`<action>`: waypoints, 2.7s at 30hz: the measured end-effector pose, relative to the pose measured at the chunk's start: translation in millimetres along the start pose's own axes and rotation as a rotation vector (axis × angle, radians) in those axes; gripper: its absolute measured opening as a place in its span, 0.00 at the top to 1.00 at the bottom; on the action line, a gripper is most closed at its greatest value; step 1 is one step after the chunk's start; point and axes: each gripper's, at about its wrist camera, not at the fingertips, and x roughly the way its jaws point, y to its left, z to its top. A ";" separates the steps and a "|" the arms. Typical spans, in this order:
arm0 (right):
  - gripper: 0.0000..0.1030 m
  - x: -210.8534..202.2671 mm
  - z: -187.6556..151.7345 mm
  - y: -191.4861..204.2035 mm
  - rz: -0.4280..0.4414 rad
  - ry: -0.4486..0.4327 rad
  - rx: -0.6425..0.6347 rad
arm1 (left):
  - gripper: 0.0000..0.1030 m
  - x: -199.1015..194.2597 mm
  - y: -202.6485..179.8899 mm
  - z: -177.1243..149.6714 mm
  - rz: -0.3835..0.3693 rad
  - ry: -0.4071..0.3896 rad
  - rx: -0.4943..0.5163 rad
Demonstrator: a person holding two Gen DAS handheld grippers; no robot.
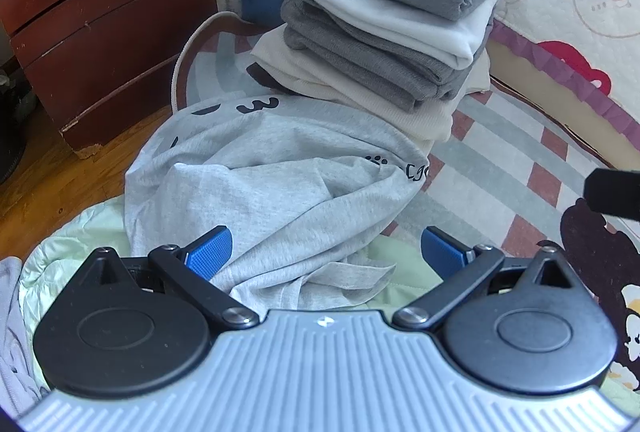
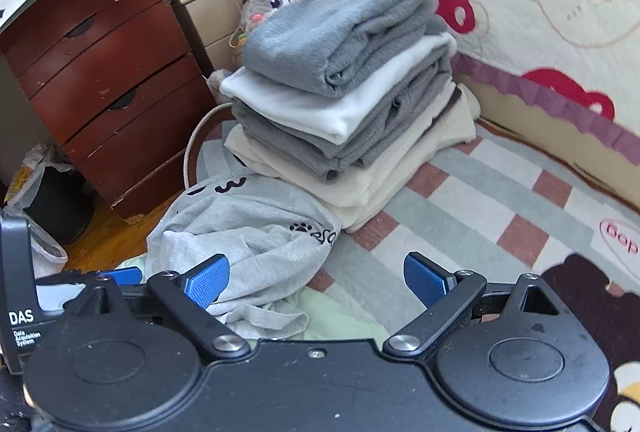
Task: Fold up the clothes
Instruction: 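Move both grippers toward the crumpled light grey T-shirt beside the stack, then grasp the grey T-shirt with the left gripper while the right gripper grasps it too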
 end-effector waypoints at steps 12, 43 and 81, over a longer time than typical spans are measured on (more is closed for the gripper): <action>0.06 1.9 -2.7 -9.0 0.113 0.059 0.088 | 0.00 1.3 0.5 -7.8 0.008 0.007 0.013; 0.10 147.8 -8.4 19.3 0.202 0.133 -0.115 | 0.20 54.3 145.5 26.1 -0.049 0.053 -0.111; 0.90 252.8 -51.2 -26.6 0.441 0.132 0.317 | 0.64 128.8 115.7 13.9 -0.108 0.167 -0.208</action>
